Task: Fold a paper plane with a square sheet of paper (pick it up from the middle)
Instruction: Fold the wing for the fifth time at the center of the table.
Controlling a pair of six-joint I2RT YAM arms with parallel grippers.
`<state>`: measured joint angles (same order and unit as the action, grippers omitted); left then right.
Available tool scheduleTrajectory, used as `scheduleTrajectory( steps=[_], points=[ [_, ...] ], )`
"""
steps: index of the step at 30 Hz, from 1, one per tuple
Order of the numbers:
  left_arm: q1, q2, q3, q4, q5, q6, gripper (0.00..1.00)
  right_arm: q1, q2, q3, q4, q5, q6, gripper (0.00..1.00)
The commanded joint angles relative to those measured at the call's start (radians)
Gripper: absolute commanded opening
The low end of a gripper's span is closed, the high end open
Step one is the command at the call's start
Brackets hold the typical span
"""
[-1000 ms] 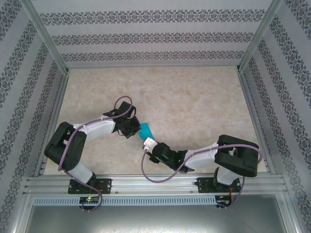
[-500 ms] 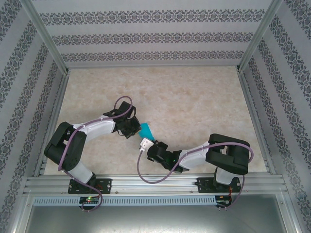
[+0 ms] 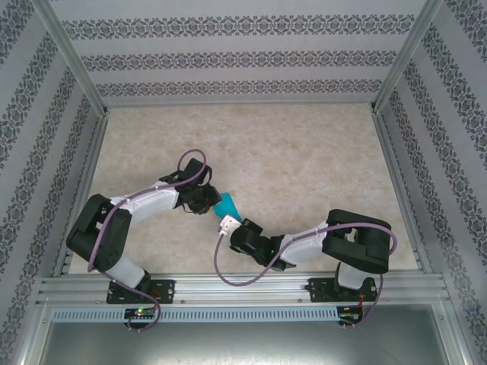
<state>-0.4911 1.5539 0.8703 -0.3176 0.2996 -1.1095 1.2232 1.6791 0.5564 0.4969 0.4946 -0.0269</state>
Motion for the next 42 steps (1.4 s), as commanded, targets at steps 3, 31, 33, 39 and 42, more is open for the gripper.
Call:
scheduleTrajectory(
  steps=[3, 31, 33, 39, 42],
  points=[
    [-0.001, -0.143, 0.009, -0.138, -0.164, 0.045, 0.48, -0.077, -0.067, -0.017, 0.019, -0.197, 0.241, 0.0],
    [0.003, -0.287, -0.184, 0.197, 0.033, 0.198, 0.44, -0.417, 0.084, -0.13, 0.424, -0.815, 1.082, 0.0],
    [-0.001, -0.267, -0.194, 0.242, 0.064, 0.194, 0.44, -0.425, 0.109, -0.135, 0.47, -0.834, 1.116, 0.0],
    [-0.014, -0.183, -0.186, 0.347, 0.148, 0.201, 0.44, -0.441, 0.158, -0.147, 0.564, -0.863, 1.219, 0.0],
    [-0.028, -0.133, -0.162, 0.374, 0.17, 0.21, 0.44, -0.447, 0.175, -0.158, 0.611, -0.859, 1.258, 0.0]
  ],
)
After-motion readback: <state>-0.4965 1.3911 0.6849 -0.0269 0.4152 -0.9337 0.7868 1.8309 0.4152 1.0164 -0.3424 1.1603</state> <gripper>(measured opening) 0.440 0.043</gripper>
